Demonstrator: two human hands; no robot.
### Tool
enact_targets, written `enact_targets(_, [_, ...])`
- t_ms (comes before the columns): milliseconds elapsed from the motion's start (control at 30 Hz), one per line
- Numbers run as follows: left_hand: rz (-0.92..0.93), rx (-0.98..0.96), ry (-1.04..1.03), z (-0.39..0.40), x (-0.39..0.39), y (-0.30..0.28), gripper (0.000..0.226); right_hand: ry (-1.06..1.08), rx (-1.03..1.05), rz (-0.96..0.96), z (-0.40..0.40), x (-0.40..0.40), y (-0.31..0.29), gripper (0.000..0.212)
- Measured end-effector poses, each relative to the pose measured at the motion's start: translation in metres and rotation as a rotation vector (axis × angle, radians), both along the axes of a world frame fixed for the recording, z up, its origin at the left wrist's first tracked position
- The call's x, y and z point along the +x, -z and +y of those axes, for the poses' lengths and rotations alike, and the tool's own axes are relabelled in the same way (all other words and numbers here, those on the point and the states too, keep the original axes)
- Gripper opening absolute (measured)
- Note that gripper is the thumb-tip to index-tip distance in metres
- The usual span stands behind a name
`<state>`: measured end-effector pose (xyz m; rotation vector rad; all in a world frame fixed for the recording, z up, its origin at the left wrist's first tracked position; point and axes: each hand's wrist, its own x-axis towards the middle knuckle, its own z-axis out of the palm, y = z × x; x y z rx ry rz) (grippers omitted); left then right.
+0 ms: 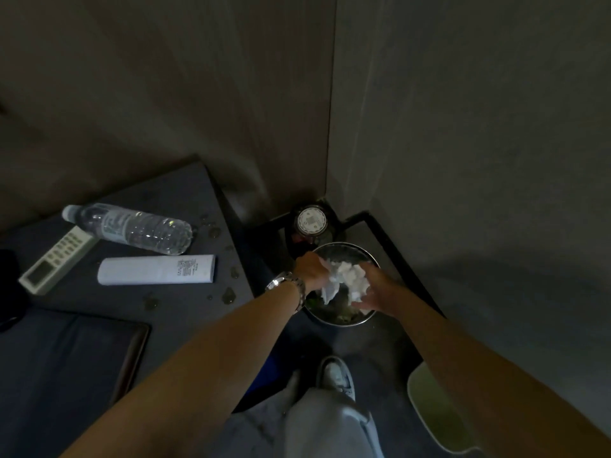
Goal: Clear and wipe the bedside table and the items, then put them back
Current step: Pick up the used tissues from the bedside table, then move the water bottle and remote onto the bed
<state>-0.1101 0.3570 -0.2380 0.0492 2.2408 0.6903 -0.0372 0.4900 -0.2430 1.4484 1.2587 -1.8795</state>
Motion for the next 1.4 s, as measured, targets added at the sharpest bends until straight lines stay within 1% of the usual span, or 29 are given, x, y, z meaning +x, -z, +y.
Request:
enact_targets(67, [-0.009, -0.015, -0.023, -0.004, 0.0, 0.001, 0.025, -0.006, 0.008, 0.001, 0.002, 0.003, 0.007, 0.026])
enact_targets(167, [0.004, -0.019, -0.003, -0.006, 0.001, -0.008, 0.03, -0.075, 0.111, -0.011, 0.003, 0.007, 0.011, 0.042])
enact_targets(233, [-0.022, 0.015, 0.003, -0.007, 0.004, -0.019, 0.029, -0.14, 0.165, 0.014, 0.001, 0.01, 0.005, 0.036])
enact_targets(300, [-0.042, 0.12, -0.042, -0.009, 0.01, -0.041, 0.017, -0.199, 0.214, 0.066, -0.008, 0.01, -0.02, 0.026])
enact_targets(333, [0.002, 0.155, -0.055, -0.011, 0.013, -0.052, 0.015, -0.219, 0.237, 0.1, -0.012, 0.009, -0.032, 0.022])
enact_targets(400, [0.13, 0.207, -0.066, -0.018, 0.015, -0.075, 0.029, -0.258, 0.286, 0.163, -0.024, 0.004, -0.056, 0.018])
enact_targets(467, [0.224, 0.238, -0.057, -0.029, 0.017, -0.098, 0.039, -0.316, 0.347, 0.228, -0.04, -0.006, -0.078, 0.02])
enact_targets(533, [0.28, 0.284, -0.058, -0.046, 0.015, -0.124, 0.04, -0.35, 0.42, 0.335, -0.063, -0.014, -0.107, 0.02])
enact_targets(600, [0.382, 0.317, -0.068, -0.071, 0.012, -0.148, 0.04, -0.391, 0.505, 0.443, -0.092, -0.024, -0.134, 0.019])
enact_targets(700, [0.503, 0.327, -0.103, -0.107, 0.004, -0.172, 0.044, -0.493, 0.591, 0.527, -0.129, -0.039, -0.159, 0.016])
enact_targets(800, [0.593, 0.289, -0.18, -0.159, -0.005, -0.191, 0.042, -0.585, 0.702, 0.618, -0.173, -0.057, -0.174, 0.009])
enact_targets(867, [0.599, 0.273, -0.245, -0.194, -0.012, -0.193, 0.04, -0.665, 0.774, 0.66, -0.201, -0.066, -0.183, 0.008])
enact_targets(967, [0.576, 0.161, -0.333, -0.249, -0.022, -0.191, 0.036, -0.793, 0.825, 0.704, -0.245, -0.082, -0.19, 0.023])
enact_targets(1033, [0.578, 0.049, -0.381, -0.283, -0.027, -0.188, 0.035, -0.874, 0.913, 0.73, -0.27, -0.095, -0.19, 0.03])
enact_targets(1100, [0.649, -0.045, -0.414, -0.318, -0.031, -0.186, 0.031, -0.963, 1.035, 0.754, -0.291, -0.107, -0.19, 0.036])
enact_targets(1167, [0.721, -0.113, -0.4, -0.353, -0.034, -0.18, 0.027, -1.069, 1.131, 0.755, -0.309, -0.119, -0.19, 0.043])
enact_targets(1300, [0.687, -0.311, -0.323, -0.404, -0.041, -0.159, 0.045, -1.218, 1.179, 0.708, -0.336, -0.141, -0.183, 0.06])
enact_targets(1400, [0.695, -0.366, -0.256, -0.421, -0.05, -0.141, 0.055, -1.292, 1.208, 0.657, -0.348, -0.152, -0.17, 0.068])
